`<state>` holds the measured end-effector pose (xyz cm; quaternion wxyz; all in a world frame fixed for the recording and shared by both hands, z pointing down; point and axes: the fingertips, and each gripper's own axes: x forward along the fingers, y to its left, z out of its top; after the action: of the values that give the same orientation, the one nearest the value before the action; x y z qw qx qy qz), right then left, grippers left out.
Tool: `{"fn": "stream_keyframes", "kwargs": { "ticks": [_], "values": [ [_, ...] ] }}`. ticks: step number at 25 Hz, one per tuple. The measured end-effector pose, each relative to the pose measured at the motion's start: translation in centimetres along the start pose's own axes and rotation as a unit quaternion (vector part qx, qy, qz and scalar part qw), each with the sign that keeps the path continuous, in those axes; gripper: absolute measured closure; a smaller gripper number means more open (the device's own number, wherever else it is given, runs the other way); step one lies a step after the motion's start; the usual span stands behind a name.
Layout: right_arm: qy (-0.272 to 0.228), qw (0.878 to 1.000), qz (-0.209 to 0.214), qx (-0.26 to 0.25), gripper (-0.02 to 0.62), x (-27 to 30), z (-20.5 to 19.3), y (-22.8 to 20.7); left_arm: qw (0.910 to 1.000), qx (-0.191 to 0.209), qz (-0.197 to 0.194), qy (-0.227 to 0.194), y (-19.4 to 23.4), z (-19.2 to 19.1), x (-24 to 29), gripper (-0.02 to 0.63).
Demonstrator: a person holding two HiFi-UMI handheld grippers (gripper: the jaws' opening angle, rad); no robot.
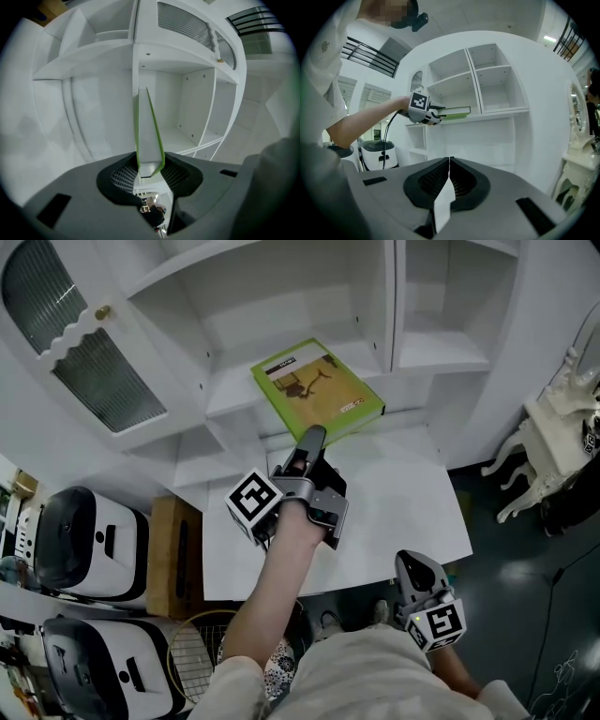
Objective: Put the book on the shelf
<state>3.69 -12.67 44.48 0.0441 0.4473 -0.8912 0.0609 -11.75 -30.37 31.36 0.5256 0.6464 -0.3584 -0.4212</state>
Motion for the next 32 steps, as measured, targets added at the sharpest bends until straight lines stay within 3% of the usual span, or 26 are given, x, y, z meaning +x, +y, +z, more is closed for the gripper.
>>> {"fn": "stream_keyframes", "kwargs": {
  "ticks": [13, 32],
  "values": [
    [0.003, 1.000, -0.022, 0.002, 0.577, 0.5, 0.1, -1.1, 0.9999, -0.004, 0.000, -0.014, 0.8, 3.5, 3.6, 0.463],
    [0.004, 0.999, -0.044, 0.002, 0.577, 0.4, 0.0, -2.3, 0.9991, 0.006, -0.031, -0.028, 1.2, 6.3, 7.6, 0.453]
  ]
}}
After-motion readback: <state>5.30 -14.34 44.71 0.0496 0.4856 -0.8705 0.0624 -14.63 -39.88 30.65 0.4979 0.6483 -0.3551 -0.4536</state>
